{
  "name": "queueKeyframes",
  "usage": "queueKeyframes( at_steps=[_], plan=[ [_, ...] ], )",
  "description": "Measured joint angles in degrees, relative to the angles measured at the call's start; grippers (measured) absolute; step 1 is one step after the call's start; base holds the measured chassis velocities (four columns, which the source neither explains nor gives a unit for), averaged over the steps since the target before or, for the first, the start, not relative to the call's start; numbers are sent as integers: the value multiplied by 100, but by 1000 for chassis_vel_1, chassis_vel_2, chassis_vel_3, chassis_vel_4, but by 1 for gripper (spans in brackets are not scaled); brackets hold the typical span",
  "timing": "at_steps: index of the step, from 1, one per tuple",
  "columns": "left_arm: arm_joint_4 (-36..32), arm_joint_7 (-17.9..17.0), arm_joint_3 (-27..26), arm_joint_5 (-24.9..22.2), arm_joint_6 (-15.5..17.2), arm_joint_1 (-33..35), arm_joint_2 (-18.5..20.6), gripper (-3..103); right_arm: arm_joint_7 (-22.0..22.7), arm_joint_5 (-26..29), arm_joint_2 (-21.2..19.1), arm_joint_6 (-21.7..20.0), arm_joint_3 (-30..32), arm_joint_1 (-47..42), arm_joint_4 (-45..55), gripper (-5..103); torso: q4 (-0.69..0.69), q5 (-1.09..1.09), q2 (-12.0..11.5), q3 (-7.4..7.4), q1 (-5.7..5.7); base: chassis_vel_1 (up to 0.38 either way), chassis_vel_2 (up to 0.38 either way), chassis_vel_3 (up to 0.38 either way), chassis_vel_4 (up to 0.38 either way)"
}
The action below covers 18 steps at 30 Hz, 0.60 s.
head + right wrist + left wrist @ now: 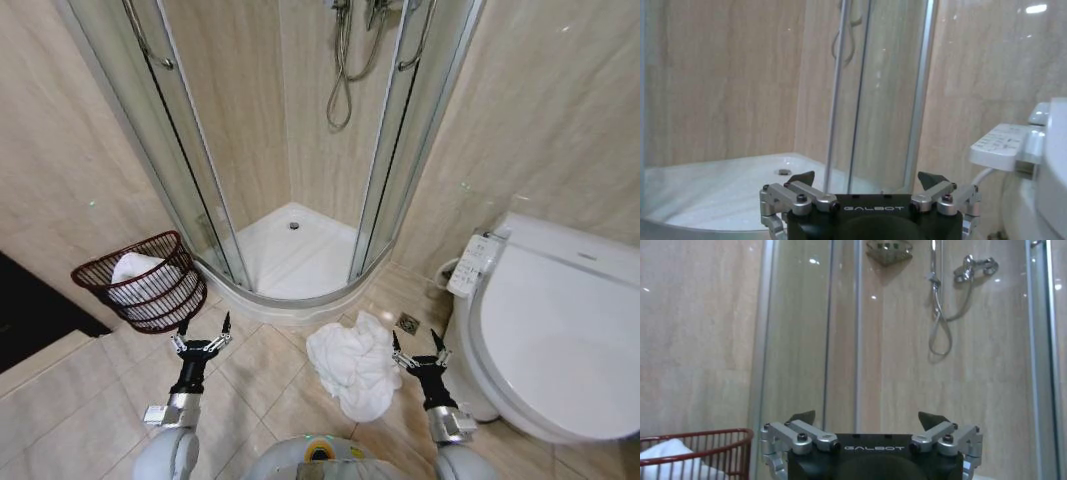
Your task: Discard the used towel into the hamper.
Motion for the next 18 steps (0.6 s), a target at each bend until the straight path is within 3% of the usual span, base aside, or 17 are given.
queueKeyframes(
  at_steps=[14,18],
  plan=[
    [59,-153,-14,-27,-117,-29,26,100,-171,182,-260,-432,-77,386,-524,100,-1,-1,0,0,0,7,3,15,8],
    [59,-153,-16,-12,-79,-31,1,100,-272,655,-423,-823,-228,827,-885,100,0,-1,0,0,0,0,0,0,0]
  ],
)
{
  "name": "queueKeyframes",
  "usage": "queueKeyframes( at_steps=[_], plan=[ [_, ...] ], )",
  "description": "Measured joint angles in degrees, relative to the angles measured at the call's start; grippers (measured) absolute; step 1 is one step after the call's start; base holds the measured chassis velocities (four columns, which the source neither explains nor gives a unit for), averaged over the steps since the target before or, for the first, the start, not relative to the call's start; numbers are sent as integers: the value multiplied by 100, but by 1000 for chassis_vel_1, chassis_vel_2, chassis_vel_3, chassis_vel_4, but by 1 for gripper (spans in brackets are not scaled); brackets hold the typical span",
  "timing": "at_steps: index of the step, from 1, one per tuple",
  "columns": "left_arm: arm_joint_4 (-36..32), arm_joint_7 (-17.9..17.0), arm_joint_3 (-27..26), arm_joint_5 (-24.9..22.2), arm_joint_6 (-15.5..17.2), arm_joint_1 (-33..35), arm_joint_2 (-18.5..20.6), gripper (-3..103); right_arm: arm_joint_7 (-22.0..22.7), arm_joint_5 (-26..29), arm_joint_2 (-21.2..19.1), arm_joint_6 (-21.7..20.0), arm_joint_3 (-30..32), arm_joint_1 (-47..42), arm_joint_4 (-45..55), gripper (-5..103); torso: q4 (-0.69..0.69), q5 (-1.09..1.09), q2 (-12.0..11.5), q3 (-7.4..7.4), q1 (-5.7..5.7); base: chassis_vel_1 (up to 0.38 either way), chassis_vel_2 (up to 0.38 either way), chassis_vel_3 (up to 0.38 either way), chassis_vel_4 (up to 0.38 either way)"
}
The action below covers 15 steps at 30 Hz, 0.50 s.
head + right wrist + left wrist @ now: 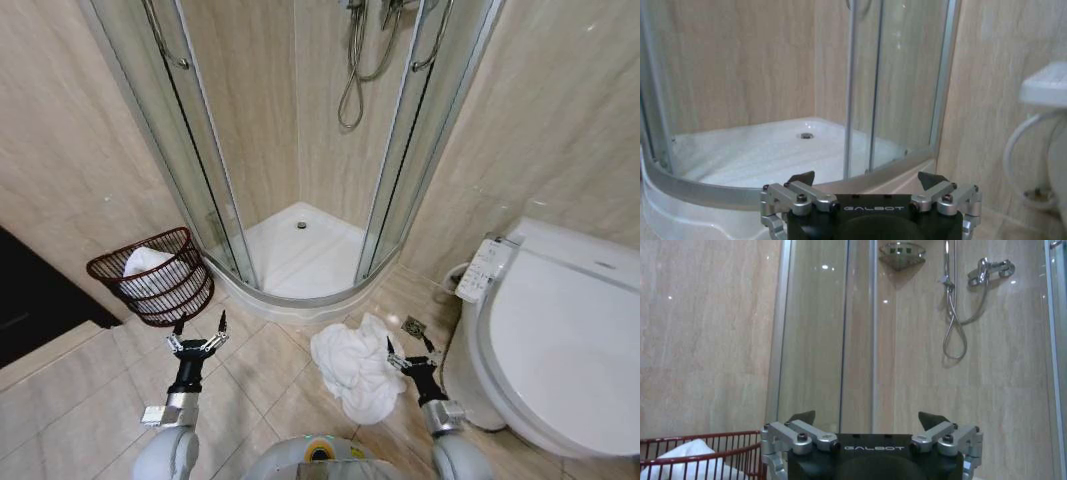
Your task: Discard the used towel into the hamper.
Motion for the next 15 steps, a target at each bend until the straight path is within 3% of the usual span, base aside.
queueKeyframes(
  at_steps=[15],
  plan=[
    [5,1,-71,29,88,-42,-47,100,-390,302,-321,-733,-358,1175,-1153,100,0,0,0,0,0,0,0,0,0]
  ],
)
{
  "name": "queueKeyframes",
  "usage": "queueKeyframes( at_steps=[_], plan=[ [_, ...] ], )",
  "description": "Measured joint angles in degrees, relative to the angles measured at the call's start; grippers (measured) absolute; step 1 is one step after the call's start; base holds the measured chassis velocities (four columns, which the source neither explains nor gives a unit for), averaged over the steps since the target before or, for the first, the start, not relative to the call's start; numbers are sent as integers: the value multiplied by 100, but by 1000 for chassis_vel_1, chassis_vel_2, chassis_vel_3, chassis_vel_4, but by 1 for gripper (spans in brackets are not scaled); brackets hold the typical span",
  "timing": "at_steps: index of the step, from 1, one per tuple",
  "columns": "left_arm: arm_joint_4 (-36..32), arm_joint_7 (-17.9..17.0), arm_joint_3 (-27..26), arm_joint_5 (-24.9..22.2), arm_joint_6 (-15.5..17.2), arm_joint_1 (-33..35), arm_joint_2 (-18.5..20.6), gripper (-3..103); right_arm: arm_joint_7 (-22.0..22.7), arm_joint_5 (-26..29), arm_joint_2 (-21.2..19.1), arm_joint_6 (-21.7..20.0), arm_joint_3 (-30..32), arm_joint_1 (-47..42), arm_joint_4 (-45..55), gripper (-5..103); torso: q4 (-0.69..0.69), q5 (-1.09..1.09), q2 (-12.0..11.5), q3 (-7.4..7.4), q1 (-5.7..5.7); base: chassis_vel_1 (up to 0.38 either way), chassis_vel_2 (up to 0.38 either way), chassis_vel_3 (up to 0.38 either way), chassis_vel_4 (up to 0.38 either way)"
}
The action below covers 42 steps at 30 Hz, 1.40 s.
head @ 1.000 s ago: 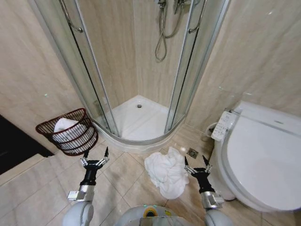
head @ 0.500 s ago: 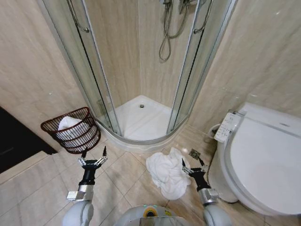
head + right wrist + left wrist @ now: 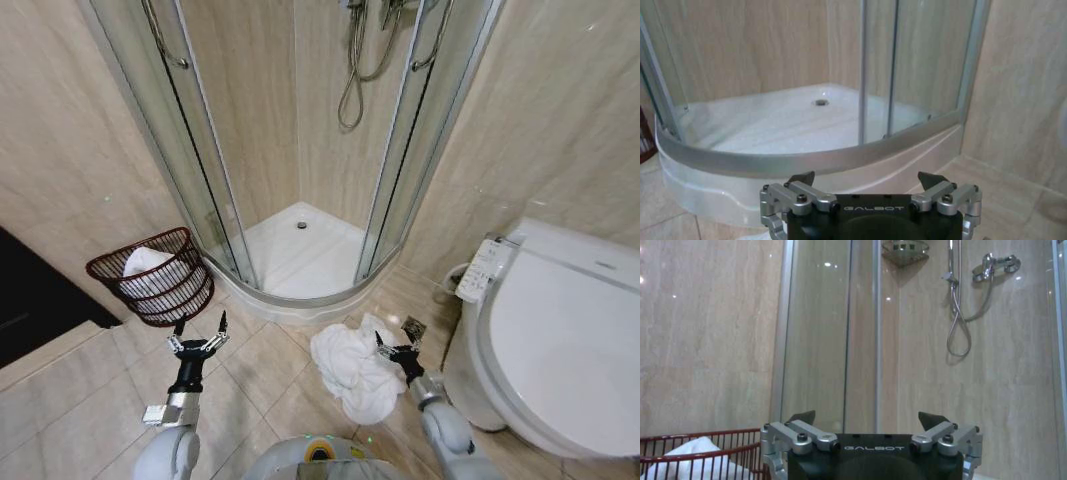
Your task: Discard the used towel into the hamper.
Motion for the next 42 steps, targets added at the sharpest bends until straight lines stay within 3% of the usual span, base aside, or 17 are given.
queueKeyframes(
  at_steps=[3,9,25,31,42],
  plan=[
    [1,0,-13,-1,19,-2,0,100,-41,32,-30,-67,-73,132,-142,100,0,0,0,0,0,0,0,0,0],
    [-25,-3,-30,0,12,35,-58,100,-574,85,-172,-81,-258,529,-702,100,0,0,0,0,0,0,0,0,0],
    [162,-22,-62,46,-10,-54,-91,100,-869,-174,-311,-249,-970,1415,-1708,100,0,0,0,0,0,0,0,0,0],
    [213,-64,-72,54,-10,-67,-71,100,-1178,-219,-414,-502,-1265,1474,-1827,100,0,0,0,0,0,0,0,0,0],
    [288,-97,-46,54,-27,-59,-50,100,-1447,-716,-410,-579,-1447,1497,-2235,100,-1,0,0,0,0,0,0,0,0]
  ],
)
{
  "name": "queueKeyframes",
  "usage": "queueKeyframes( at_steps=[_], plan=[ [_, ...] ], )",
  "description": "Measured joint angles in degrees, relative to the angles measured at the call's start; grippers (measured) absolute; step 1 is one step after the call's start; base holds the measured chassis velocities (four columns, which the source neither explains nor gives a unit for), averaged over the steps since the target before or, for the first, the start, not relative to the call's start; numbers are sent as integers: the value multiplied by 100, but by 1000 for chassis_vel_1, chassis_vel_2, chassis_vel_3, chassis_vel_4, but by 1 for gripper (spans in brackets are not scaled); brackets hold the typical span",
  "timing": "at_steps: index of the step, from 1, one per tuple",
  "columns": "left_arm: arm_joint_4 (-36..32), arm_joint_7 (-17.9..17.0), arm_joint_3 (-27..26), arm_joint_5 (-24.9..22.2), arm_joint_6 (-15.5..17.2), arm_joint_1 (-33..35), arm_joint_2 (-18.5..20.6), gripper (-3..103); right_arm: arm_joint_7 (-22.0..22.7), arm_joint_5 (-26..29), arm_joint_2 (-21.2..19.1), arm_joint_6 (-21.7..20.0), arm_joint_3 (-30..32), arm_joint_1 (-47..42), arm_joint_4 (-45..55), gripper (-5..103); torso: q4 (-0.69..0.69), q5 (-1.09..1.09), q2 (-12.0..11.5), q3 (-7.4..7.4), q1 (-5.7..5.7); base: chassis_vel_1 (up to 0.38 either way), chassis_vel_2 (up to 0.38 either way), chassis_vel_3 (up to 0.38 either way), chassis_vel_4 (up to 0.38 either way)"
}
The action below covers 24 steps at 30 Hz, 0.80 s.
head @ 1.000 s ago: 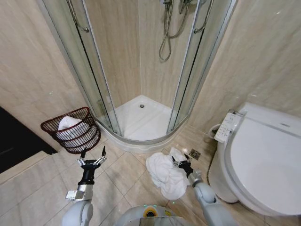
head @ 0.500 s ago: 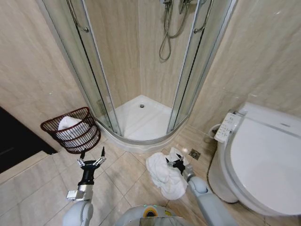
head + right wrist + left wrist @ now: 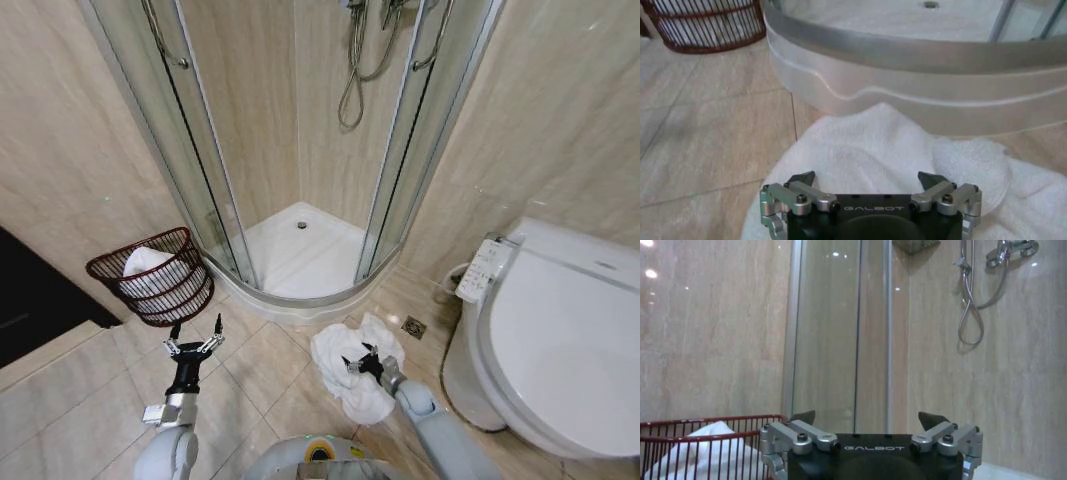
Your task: Discard the used towel into the hamper.
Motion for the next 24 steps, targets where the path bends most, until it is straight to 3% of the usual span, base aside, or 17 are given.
queueKeyframes(
  at_steps=[24],
  plan=[
    [82,-2,-11,27,-62,-28,-18,100,-789,-393,475,257,141,684,-1435,100,0,0,0,0,0,0,0,0,0]
  ],
)
